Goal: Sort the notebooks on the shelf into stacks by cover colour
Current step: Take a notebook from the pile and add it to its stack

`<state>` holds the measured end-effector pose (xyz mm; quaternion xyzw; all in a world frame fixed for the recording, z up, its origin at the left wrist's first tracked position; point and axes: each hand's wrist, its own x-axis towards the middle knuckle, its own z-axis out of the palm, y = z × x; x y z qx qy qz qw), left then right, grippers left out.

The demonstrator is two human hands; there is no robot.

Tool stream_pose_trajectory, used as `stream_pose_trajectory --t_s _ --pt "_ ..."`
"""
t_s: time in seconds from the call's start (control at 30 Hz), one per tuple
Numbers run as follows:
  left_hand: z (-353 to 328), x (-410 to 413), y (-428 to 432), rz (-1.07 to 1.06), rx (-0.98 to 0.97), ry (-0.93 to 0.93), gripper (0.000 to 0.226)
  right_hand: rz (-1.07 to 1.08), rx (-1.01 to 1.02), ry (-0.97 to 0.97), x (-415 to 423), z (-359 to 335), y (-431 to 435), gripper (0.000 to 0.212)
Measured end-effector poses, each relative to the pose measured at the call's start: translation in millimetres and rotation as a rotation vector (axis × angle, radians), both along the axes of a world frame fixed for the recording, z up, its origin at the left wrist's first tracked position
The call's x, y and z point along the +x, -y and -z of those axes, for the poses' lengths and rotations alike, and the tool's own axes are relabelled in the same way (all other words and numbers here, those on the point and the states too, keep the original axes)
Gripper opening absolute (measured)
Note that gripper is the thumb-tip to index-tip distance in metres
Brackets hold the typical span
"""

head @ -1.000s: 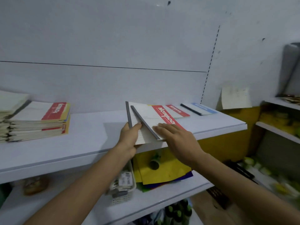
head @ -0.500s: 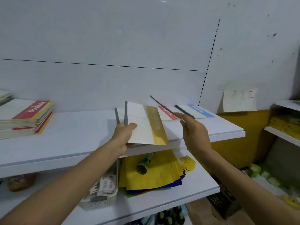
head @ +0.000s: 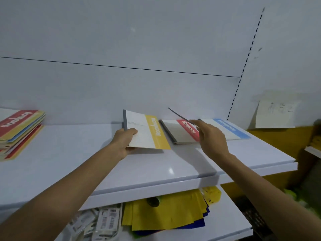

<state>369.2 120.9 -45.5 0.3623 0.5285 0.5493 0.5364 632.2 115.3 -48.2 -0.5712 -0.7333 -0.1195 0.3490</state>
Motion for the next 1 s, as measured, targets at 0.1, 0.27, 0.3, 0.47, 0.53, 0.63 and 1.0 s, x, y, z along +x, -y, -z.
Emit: stream_pose_trajectory --t_s 0.1,0.27,0.3,0.47,0.53,0.63,1.0 --pt "2.3 -2.3 -13.4 -0.016 -0.027 0.001 0.031 -0.011 -0.045 0.091 -2.5 6.0 -31.7 0.041" --pt "3.3 -3.6 -30.8 -0.058 -0.048 -0.052 0.034 -0.08 -0.275 0.281 0.1 16.9 -67.7 0.039" --pt "3.0 -3.6 -33.4 -0.064 -0.052 -0.055 0.035 -0.112 -0.336 0.314 0.7 18.2 -71.0 0.038" --pt "1.9 1.3 -42.5 -0.096 -0.079 -0.083 0.035 -0.257 -0.378 0.345 12.1 24.0 -87.4 0.046" --pt "3.0 3.4 -44.6 -0.092 -0.102 -0.102 0.035 -0.306 -0.358 0.317 16.5 29.8 -89.7 0.058" --pt "5.5 0.5 -49.1 -0.081 -0.105 -0.144 0.034 -0.37 -0.342 0.237 18.9 41.0 -92.9 0.082" --pt "29.2 7.2 -39.6 0.14 0.351 -1.521 0.074 -0.366 -0.325 0.162 19.7 42.8 -94.8 0.077"
